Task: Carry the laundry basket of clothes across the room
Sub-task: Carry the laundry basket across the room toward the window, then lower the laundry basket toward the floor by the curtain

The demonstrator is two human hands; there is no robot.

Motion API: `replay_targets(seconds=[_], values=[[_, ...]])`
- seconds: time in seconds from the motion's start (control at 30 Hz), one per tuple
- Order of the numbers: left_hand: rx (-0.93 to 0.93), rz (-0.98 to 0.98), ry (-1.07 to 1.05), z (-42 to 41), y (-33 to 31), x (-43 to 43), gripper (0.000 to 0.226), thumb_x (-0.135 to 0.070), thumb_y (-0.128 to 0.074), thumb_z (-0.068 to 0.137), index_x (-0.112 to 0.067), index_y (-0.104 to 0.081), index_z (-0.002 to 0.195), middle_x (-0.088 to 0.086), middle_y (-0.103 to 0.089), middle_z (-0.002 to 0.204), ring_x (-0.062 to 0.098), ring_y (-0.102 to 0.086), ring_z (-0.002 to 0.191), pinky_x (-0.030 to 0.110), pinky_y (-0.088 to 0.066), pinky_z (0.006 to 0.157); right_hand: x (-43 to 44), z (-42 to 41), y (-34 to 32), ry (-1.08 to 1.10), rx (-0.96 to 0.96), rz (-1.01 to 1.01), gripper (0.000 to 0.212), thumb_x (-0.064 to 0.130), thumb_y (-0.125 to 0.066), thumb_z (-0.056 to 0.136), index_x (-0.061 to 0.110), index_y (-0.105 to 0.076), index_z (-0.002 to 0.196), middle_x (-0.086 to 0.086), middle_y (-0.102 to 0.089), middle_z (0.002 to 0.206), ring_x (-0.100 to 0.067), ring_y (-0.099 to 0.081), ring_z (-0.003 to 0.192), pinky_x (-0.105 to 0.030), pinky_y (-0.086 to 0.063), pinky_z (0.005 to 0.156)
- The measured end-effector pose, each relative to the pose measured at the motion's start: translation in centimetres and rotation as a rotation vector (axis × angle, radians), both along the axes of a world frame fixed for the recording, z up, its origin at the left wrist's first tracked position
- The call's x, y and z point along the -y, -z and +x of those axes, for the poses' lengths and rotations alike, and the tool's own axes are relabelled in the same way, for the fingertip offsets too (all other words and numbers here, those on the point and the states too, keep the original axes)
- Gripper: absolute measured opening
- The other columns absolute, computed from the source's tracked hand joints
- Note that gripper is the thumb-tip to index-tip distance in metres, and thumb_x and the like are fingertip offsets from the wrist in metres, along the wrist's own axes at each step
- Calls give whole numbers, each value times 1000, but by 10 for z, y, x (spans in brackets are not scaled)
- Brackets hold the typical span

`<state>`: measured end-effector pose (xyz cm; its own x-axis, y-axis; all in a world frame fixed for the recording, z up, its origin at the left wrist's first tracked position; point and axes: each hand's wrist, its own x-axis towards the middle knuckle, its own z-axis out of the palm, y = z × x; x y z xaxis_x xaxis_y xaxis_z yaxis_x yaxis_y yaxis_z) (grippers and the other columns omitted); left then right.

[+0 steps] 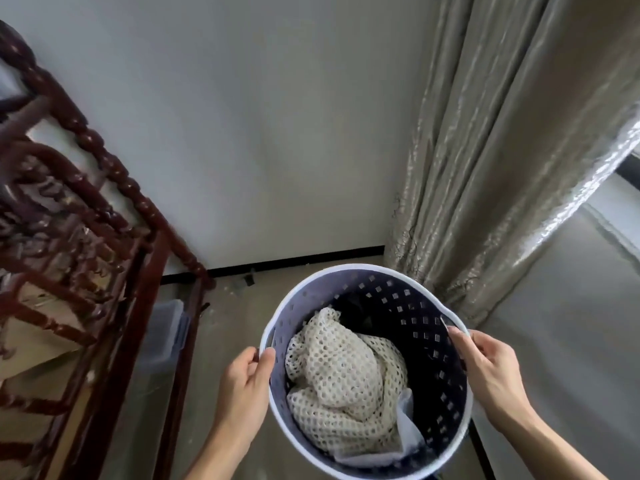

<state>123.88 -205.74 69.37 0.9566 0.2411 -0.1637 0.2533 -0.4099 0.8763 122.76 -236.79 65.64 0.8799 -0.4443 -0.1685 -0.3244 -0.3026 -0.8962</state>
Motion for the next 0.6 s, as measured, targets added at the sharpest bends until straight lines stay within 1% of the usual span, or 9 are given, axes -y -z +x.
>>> replay_targets(seconds=[0.17, 0.2, 0.27, 0.33, 0.43, 0.47, 0.53, 0.57, 0.6], values=[[-57, 31, -86, 92, 7, 24, 42, -17, -55, 93, -13, -29, 60, -6, -23, 50, 8, -24, 45, 22, -19, 42, 23, 115, 15, -54, -49, 45, 47, 33, -58, 94, 14, -37, 56, 4, -33, 48, -15, -30, 49, -30, -24, 52], [-60, 32, -101, 108, 6, 28, 41, -17, -55, 93, -12, -30, 60, -3, -23, 51, 8, -24, 45, 22, -19, 42, 26, 137, 14, -71, -54, 54, 47, 32, -58, 94, 14, -37, 56, 7, -33, 46, -14, -31, 47, -30, -25, 52], [-61, 26, -134, 136, 5, 33, 39, -16, -55, 93, -11, -32, 61, -3, -24, 51, 8, -25, 46, 22, -20, 42, 32, 178, 11, -107, -77, 60, 48, 29, -58, 94, 15, -36, 53, 9, -35, 38, -6, -31, 40, -28, -26, 50], [-71, 29, -167, 162, 5, 34, 38, -16, -55, 93, -10, -35, 62, 1, -26, 55, 8, -26, 46, 21, -21, 41, 32, 216, 6, -144, -88, 44, 49, 26, -59, 94, 15, -36, 52, 10, -35, 34, -6, -30, 35, -27, -25, 45], [-84, 56, -166, 203, 11, 30, 37, -17, -55, 94, -7, -38, 62, 6, -30, 58, 8, -27, 46, 19, -25, 42, 28, 269, 9, -187, -99, 25, 49, 24, -60, 94, 13, -39, 51, 10, -39, 34, -5, -34, 35, -23, -26, 40], [-96, 67, -162, 219, 15, 27, 37, -17, -55, 93, -6, -39, 62, 7, -31, 58, 7, -28, 47, 19, -26, 43, 25, 285, 11, -186, -112, 28, 48, 25, -59, 94, 13, -42, 51, 10, -41, 34, -5, -36, 34, -23, -29, 41], [-138, 47, -160, 251, 27, 18, 39, -19, -56, 93, 3, -44, 64, 11, -39, 59, 15, -36, 55, 20, -27, 49, 18, 316, 20, -187, -145, 33, 45, 27, -58, 94, 14, -48, 52, 9, -46, 37, -3, -41, 38, -28, -35, 46], [-156, 21, -165, 268, 35, 13, 41, -22, -57, 93, 9, -47, 68, 16, -44, 60, 18, -41, 58, 25, -32, 53, 13, 331, 24, -189, -163, 26, 44, 29, -57, 95, 13, -50, 54, 7, -50, 42, -9, -46, 43, -31, -38, 48], [-170, 0, -168, 286, 43, 8, 41, -26, -57, 92, 11, -51, 73, 22, -52, 63, 19, -47, 61, 31, -36, 57, 9, 345, 29, -186, -179, 19, 42, 29, -57, 95, 12, -53, 57, 2, -53, 48, -14, -48, 48, -32, -39, 51]])
